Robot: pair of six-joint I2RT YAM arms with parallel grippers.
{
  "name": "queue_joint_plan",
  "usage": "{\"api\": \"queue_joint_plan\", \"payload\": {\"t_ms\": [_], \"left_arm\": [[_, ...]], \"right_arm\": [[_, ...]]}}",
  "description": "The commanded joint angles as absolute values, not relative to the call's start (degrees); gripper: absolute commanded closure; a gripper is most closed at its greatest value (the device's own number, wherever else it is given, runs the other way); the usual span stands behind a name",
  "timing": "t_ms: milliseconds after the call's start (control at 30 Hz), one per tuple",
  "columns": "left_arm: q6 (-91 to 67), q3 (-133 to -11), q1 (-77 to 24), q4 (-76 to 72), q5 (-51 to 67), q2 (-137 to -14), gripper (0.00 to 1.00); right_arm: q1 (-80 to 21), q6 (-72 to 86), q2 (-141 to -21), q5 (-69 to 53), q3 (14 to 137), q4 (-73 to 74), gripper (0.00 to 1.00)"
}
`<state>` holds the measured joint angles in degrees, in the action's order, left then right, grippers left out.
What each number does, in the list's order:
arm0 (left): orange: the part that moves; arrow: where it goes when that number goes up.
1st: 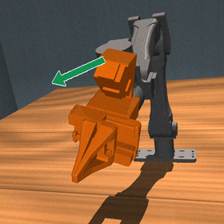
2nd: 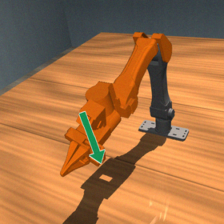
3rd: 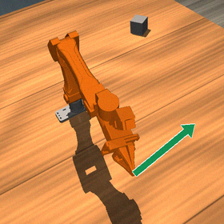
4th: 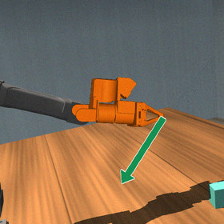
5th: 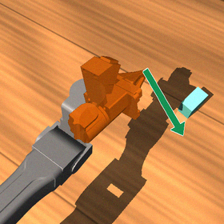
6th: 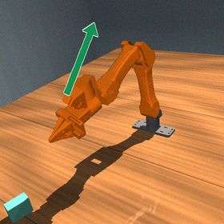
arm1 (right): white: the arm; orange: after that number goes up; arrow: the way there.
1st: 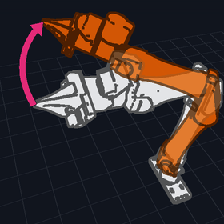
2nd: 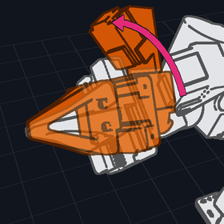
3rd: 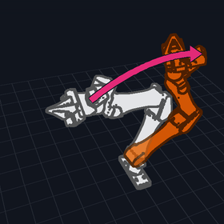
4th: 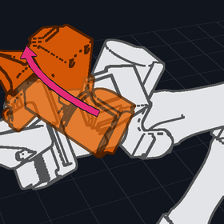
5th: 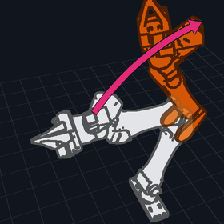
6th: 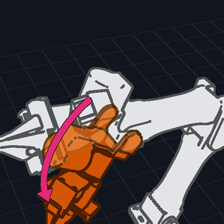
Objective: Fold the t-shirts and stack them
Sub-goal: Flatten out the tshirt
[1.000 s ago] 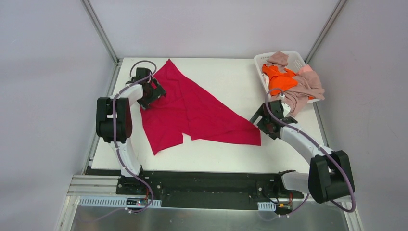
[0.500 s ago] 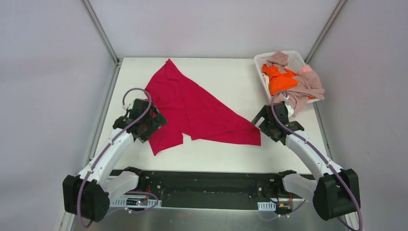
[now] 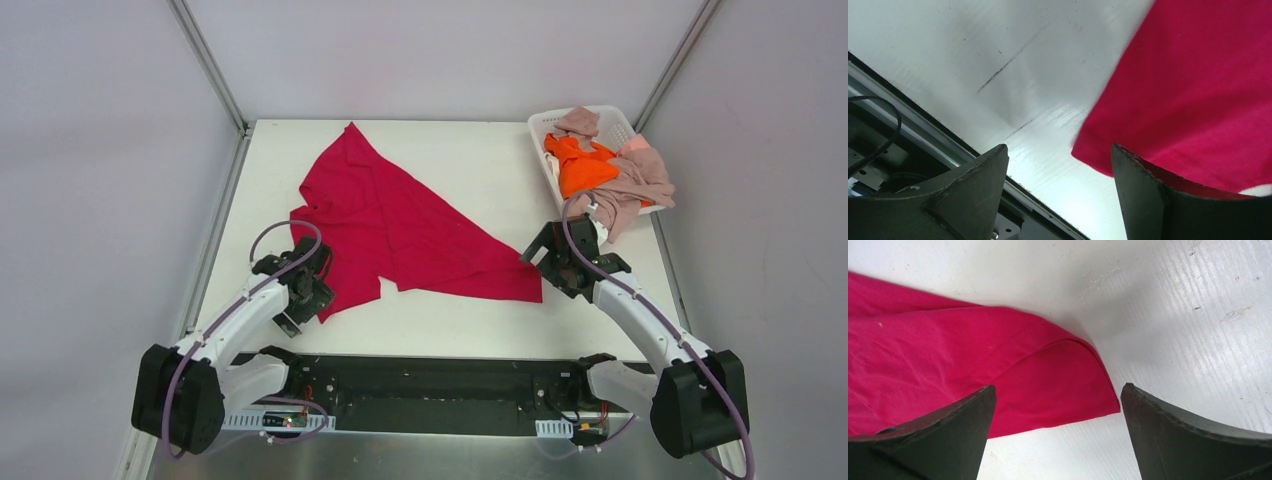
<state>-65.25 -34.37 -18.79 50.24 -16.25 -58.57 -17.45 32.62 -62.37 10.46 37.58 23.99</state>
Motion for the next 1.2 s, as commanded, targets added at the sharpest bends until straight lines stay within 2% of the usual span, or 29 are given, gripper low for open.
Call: {"api": "queue_joint_plan", "payload": {"t_ms": [0,167,300,367,467,500,533,700,833,1167], "left_arm": [[-66.7,-35.3,-19.2,47.5,-19.1,-62.2,0.26],[-66.5,-34.8,-19.2,39.4,-16.6,-66.7,0.29],[-66.5,-35.2,-19.2,38.3,-17.1,-71.0,0.42],[-66.1,-35.2,-19.1,38.3,-16.9,-72.6,0.51],[-66.5,-34.8,-19.1,37.8,-16.6,-74.6,0.73],[-66.6,-34.7,-19.1,37.6,-16.6,-75.0,0.84],[-66.6,-34.7,-19.1,37.6,-16.6,-75.4,1.0],[-63.7,-35.4,-19.1,37.4,-18.3,-74.8,1.0],[-61.5,-35.2,-19.1,37.4,-20.2,-71.8,1.0],[-58.7,-32.7,-19.1,37.4,-22.2,-64.7,1.0]], "right_arm": [[-17.7,33.4,-62.1,10.1,37.6,24.2,0.01],[-17.9,33.3,-63.2,9.8,37.7,24.2,0.01],[-18.0,33.2,-62.4,10.7,37.7,24.8,0.01],[-18.0,33.2,-61.8,11.2,37.5,25.0,0.0],[-18.0,33.1,-61.1,11.4,37.5,25.4,0.01],[-18.1,33.1,-61.0,11.3,37.5,25.5,0.01],[-18.2,33.1,-61.0,11.0,37.6,25.6,0.01],[-22.4,33.2,-62.4,12.1,38.0,28.3,0.01],[-27.7,36.7,-66.0,19.2,40.3,34.9,0.01],[-28.1,40.3,-70.5,20.7,41.0,35.2,0.02]]}}
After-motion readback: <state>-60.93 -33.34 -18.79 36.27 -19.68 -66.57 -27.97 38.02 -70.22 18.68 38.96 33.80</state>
